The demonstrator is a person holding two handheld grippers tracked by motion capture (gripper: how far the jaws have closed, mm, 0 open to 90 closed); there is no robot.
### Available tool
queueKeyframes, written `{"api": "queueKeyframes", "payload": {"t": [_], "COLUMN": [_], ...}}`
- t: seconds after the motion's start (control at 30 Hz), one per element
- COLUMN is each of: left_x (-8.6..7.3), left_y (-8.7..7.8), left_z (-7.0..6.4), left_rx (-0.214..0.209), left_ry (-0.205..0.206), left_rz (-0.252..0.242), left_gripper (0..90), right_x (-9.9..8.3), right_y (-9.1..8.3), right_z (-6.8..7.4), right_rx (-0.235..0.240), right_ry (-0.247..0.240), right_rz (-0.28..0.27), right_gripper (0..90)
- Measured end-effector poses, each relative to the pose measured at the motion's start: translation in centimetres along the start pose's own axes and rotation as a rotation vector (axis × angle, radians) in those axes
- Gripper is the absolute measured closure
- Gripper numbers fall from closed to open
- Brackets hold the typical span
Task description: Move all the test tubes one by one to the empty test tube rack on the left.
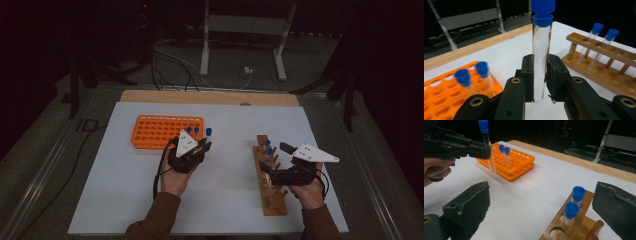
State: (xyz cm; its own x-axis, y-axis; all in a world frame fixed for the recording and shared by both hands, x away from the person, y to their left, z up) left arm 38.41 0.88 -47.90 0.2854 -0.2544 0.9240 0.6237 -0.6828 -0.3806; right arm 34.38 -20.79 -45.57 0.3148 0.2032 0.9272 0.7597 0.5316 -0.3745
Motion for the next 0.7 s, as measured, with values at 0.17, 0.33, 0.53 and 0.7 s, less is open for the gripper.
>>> {"api": "queueKeyframes", "payload": {"t": [0.17,0.33,0.53,0.7], "left_x": [-0.2,-0.3,-0.5,-0.7], "left_y": [-0.4,-0.7,-1.3,-1.4], "left_z": [1.5,2.8,4.3,5.4], "left_rx": [0.031,0.056,0.080,0.107], "left_ry": [-0.008,-0.012,-0.041,-0.049], "left_rz": [0.003,0.004,-0.010,-0.009], "left_gripper": [77.3,77.4,77.4,77.4], "right_x": [0.0,0.1,0.2,0.2], "right_y": [-0.1,-0.3,-0.4,-0.4], "right_z": [-0.3,-0.5,-0.6,-0.7], "right_rx": [-0.007,-0.011,-0.013,-0.013], "right_ry": [0.009,0.012,0.017,0.015], "right_rz": [-0.005,-0.012,-0.015,-0.014], "right_gripper": [2.0,2.0,2.0,2.1]}}
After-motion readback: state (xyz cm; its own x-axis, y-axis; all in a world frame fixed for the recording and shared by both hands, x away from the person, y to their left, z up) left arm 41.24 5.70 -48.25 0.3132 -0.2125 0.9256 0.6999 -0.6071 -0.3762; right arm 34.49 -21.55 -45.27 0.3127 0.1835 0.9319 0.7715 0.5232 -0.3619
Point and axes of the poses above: each handheld gripper's, and its own axes: y roughly forward along the jaws, x roughly out of its top, z roughly to its left, the point moved 10 cm from there along y, roughly forward along the jaws, and after that the axes turned 6 degrees about -x, right-handed, at the moved point
